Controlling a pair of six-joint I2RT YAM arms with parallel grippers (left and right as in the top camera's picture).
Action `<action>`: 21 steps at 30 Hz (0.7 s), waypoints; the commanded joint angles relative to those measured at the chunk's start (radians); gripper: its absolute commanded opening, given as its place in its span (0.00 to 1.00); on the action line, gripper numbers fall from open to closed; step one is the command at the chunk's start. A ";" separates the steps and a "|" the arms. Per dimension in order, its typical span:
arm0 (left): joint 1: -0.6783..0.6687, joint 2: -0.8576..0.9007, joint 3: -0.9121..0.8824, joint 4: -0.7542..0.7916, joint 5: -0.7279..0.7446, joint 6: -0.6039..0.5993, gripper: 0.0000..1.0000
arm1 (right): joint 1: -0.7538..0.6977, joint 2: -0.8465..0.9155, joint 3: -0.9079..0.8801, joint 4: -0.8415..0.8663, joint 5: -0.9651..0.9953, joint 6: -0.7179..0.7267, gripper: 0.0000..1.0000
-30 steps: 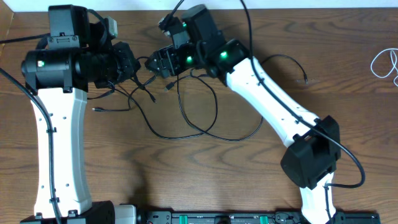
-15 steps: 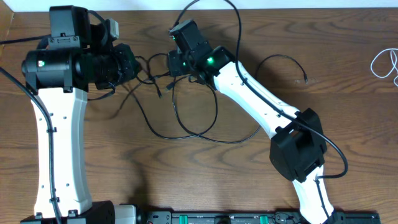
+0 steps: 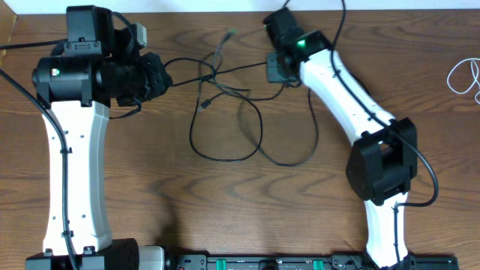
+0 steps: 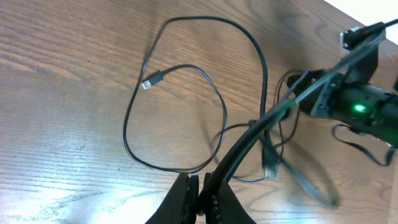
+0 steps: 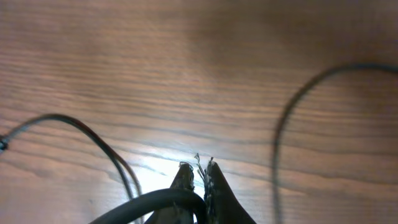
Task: Untangle cables
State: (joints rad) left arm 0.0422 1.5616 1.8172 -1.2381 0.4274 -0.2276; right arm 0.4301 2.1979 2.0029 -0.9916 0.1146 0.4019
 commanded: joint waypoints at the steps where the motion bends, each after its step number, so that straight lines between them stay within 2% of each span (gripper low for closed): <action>1: 0.068 -0.018 0.006 -0.011 -0.116 0.017 0.08 | -0.144 0.008 -0.002 -0.043 0.065 -0.045 0.01; 12: 0.141 -0.018 0.006 -0.011 -0.168 0.017 0.08 | -0.332 0.008 -0.002 -0.121 0.039 -0.072 0.01; 17: 0.135 -0.017 0.006 -0.011 -0.166 0.017 0.07 | -0.372 0.008 -0.002 -0.126 -0.290 -0.283 0.01; 21: 0.100 -0.009 0.005 -0.011 -0.125 0.017 0.08 | -0.354 0.008 -0.002 -0.126 -0.401 -0.351 0.01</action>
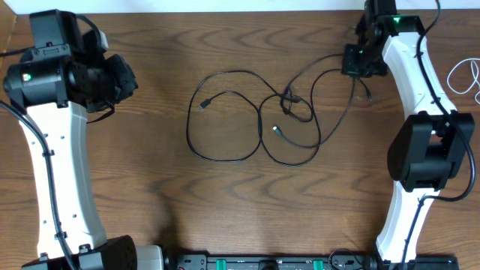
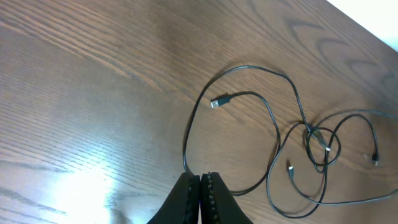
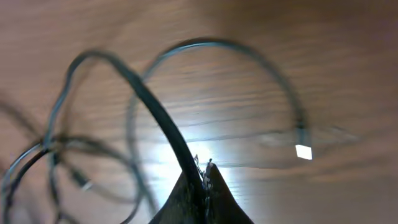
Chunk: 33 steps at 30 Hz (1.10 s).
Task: Untangle cables
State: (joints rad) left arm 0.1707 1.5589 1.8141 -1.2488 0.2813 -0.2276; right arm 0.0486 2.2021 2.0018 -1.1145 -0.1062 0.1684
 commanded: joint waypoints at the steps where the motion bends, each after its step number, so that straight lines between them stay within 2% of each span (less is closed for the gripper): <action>1: -0.041 -0.003 0.007 0.000 0.032 0.017 0.08 | 0.033 0.004 -0.001 -0.002 -0.201 -0.129 0.01; 3: -0.079 0.011 0.004 0.000 0.054 0.017 0.08 | 0.040 0.004 -0.001 0.000 -0.219 -0.132 0.01; 5: -0.122 0.027 -0.006 0.009 0.060 0.017 0.17 | 0.043 0.004 -0.001 0.000 -0.222 -0.132 0.01; 10: -0.248 0.095 -0.062 0.105 0.115 0.017 0.52 | 0.032 0.004 -0.001 -0.004 -0.229 -0.132 0.01; 12: -0.300 0.136 -0.085 0.165 0.152 0.015 0.58 | 0.027 0.004 -0.001 -0.007 -0.248 -0.132 0.01; 24: -0.576 0.473 -0.098 0.536 0.164 -0.298 0.61 | 0.034 0.004 -0.001 -0.008 -0.256 -0.132 0.01; 33: -0.675 0.591 -0.098 0.630 0.164 -0.377 0.65 | 0.034 0.004 -0.001 -0.008 -0.256 -0.132 0.01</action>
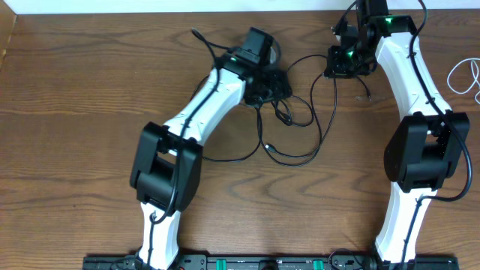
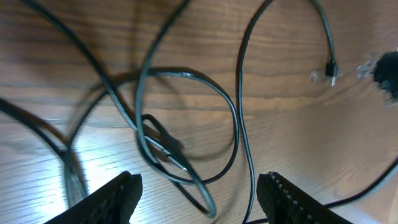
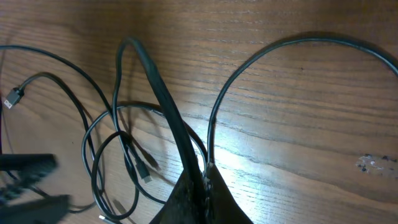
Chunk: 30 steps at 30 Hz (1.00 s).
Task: Untangle cables
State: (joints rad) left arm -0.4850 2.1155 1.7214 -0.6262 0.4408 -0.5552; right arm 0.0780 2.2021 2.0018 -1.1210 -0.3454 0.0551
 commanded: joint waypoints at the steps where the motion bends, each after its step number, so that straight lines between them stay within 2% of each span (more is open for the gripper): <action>1: -0.027 0.041 -0.005 0.009 0.005 -0.050 0.65 | 0.004 0.004 -0.001 -0.002 -0.016 -0.019 0.01; 9: -0.090 0.079 -0.005 0.011 -0.027 -0.052 0.64 | 0.004 0.004 -0.001 -0.002 -0.016 -0.019 0.01; 12: -0.114 0.098 -0.006 0.012 -0.074 -0.053 0.54 | 0.004 0.004 -0.001 -0.002 -0.016 -0.019 0.01; 15: -0.122 0.116 -0.006 0.014 -0.097 -0.052 0.39 | 0.004 0.004 -0.001 -0.002 -0.016 -0.019 0.01; 16: -0.122 0.122 -0.006 0.014 -0.105 -0.052 0.33 | 0.004 0.004 -0.001 -0.002 -0.016 -0.019 0.01; 18: -0.122 0.127 -0.006 0.011 -0.131 -0.052 0.12 | 0.004 0.004 -0.001 -0.002 -0.016 -0.019 0.01; 19: -0.122 0.127 -0.006 0.006 -0.158 -0.051 0.08 | 0.004 0.004 -0.001 -0.002 -0.016 -0.019 0.01; 24: -0.103 0.082 0.000 -0.031 -0.192 0.007 0.07 | 0.004 0.004 -0.003 -0.003 0.021 0.004 0.01; 30: 0.000 -0.162 0.029 -0.198 -0.192 0.115 0.07 | 0.002 0.004 -0.016 0.000 0.071 0.057 0.01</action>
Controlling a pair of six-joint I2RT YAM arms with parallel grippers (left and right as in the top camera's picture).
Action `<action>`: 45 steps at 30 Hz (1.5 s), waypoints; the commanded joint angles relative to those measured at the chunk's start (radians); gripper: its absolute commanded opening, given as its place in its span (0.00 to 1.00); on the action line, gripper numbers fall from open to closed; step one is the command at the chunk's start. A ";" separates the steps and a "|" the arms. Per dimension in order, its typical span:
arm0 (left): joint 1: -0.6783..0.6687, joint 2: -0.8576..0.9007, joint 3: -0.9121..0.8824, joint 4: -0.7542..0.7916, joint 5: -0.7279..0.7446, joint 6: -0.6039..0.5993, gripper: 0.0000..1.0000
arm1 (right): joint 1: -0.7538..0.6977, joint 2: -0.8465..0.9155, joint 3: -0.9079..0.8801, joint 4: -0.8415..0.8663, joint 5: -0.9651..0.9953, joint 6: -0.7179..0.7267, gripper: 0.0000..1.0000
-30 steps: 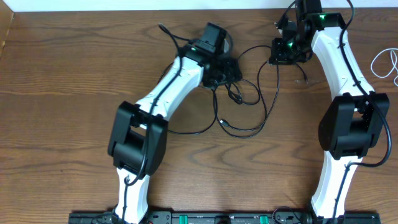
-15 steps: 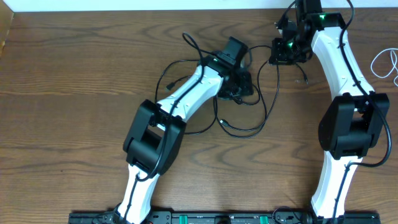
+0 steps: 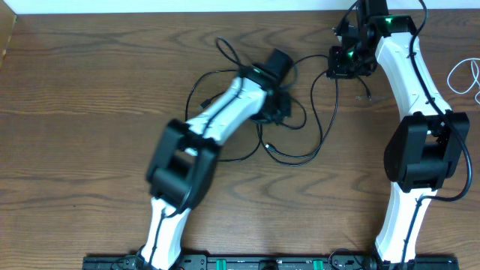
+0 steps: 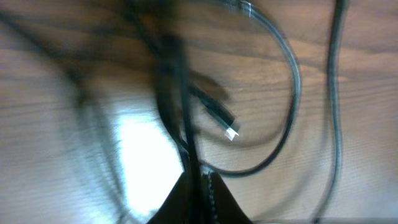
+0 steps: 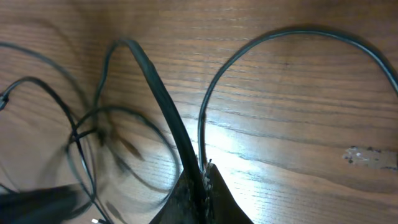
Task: Untangle cables
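Thin black cables lie in a tangle of loops at the table's middle. My left gripper sits low over the knot. In the blurred left wrist view it is shut on a black cable that runs up from its fingers, with a plug end lying beside it. My right gripper is at the back right. In the right wrist view it is shut on another black cable strand that arches off to the left.
A white cable lies coiled at the right edge. A loose black loop reaches toward the table's far edge. My left arm stretches diagonally across the middle.
My left gripper was open just above the knot and is now shut on a black cable there, slightly further right. The loops on the left have shifted. My right gripper has not moved.
First both grippers held a cable, left at the far left, right at the back middle. Then the left was shut on nothing at the far left and the right held its strand at the back right. The left then stood open over the knot and now grips it.
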State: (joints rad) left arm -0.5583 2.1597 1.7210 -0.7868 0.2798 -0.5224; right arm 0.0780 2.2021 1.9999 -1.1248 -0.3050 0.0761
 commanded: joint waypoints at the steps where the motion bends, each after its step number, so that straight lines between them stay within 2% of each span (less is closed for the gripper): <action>1: 0.119 -0.292 0.030 -0.075 -0.032 0.095 0.08 | -0.001 0.004 -0.017 0.007 0.032 0.044 0.01; 5: 0.254 -0.479 0.030 -0.161 -0.072 0.104 0.08 | -0.008 0.004 -0.020 0.006 0.069 0.078 0.01; 10: 0.451 -0.631 0.030 -0.254 -0.091 0.131 0.07 | -0.026 0.004 -0.020 -0.005 0.105 0.111 0.01; 18: 0.667 -0.676 0.030 -0.328 -0.109 0.198 0.07 | -0.081 0.004 -0.020 -0.032 0.113 0.115 0.01; 21: 0.688 -0.674 0.029 -0.331 -0.167 0.208 0.07 | -0.108 0.004 -0.020 -0.050 0.150 0.137 0.01; 23: 0.686 -0.675 0.029 -0.330 -0.102 0.252 0.07 | -0.126 0.004 -0.020 -0.061 0.147 0.134 0.01; 27: 0.650 -0.671 0.029 -0.338 0.079 0.425 0.08 | -0.132 0.004 -0.020 -0.068 -0.050 -0.084 0.01; 29: 0.628 -0.670 0.026 -0.344 0.092 0.433 0.07 | -0.125 0.004 -0.020 -0.077 -0.122 -0.130 0.01; 33: 0.572 -0.663 -0.001 -0.341 0.099 0.432 0.08 | -0.111 0.004 -0.020 -0.082 -0.060 -0.087 0.01; 34: 0.558 -0.657 -0.007 -0.341 0.099 0.432 0.08 | -0.112 0.004 -0.020 -0.080 -0.016 -0.032 0.03; 35: 0.542 -0.651 -0.013 -0.341 0.099 0.430 0.14 | -0.113 0.004 -0.020 -0.079 0.037 0.037 0.10; 37: 0.506 -0.630 -0.019 -0.339 0.098 0.419 0.28 | -0.117 0.003 -0.019 -0.075 0.067 0.082 0.24; 39: 0.469 -0.603 -0.020 -0.331 0.098 0.404 0.41 | -0.122 0.003 -0.018 -0.073 0.066 0.096 0.31; 41: 0.423 -0.567 -0.020 -0.313 0.099 0.386 0.45 | -0.131 0.001 -0.017 -0.077 0.059 0.097 0.41; 45: 0.320 -0.475 -0.020 -0.257 0.106 0.369 0.47 | -0.143 0.001 -0.017 -0.096 0.060 0.090 0.61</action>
State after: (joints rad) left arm -0.1673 1.6127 1.7138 -1.0698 0.3687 -0.1345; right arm -0.0547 2.2040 1.9846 -1.2129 -0.2596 0.1516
